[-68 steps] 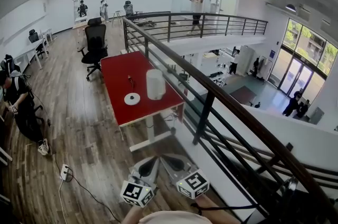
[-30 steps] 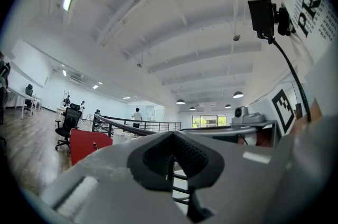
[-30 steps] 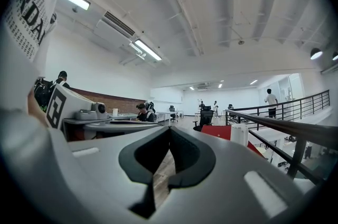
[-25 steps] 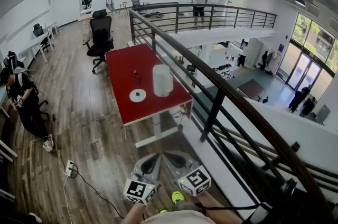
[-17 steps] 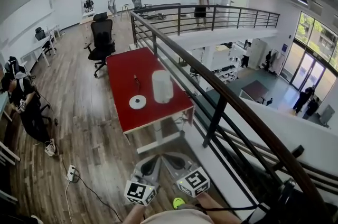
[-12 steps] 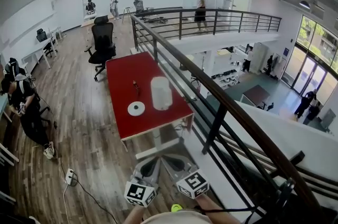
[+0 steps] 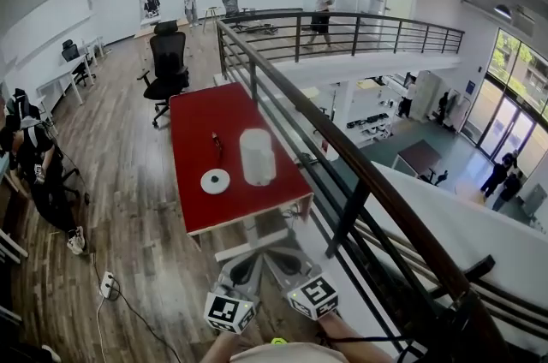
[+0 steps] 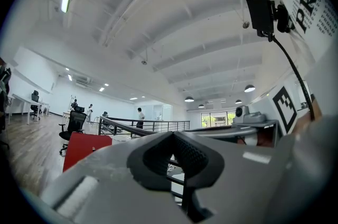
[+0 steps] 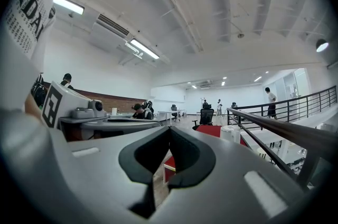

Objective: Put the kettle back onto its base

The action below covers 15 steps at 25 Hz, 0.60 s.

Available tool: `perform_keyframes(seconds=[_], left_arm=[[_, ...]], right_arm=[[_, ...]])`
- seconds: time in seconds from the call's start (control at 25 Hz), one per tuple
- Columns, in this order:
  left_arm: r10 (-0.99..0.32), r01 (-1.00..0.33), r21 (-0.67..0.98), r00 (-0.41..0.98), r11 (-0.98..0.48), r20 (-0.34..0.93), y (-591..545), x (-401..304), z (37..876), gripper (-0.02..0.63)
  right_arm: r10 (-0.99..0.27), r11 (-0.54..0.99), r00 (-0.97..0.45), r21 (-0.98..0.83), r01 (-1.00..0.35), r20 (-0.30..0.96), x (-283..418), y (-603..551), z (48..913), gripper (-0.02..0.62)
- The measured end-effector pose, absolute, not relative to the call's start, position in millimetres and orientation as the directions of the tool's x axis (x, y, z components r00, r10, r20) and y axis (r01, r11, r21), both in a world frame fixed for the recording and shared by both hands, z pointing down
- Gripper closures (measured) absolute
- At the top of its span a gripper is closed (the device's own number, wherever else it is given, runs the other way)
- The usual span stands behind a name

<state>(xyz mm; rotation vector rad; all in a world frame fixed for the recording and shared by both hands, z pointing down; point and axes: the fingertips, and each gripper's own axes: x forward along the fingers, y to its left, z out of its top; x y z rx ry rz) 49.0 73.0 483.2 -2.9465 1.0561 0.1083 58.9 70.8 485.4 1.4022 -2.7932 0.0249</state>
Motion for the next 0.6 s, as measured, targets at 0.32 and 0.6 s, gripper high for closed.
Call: perform_keyframes(seconds=[0.32,0.6], left_arm=[[-0.652,-0.652,0.023,0.755,-0.758,-0.065,46.7,53.6,478.8,0.615],[-0.651,-0.651,0.027,0.756,-0.759,-0.064,26.5,45.8,484.8,0.614]], right_arm=[[-0.801,0.598,-0.598,-0.022,-0.802,0.024,64.2,43.9,481.5,0.588],[-0.797,0.603,-0.603,-0.018,-0.798,0.037,55.9,22.1,487.6,0.588]])
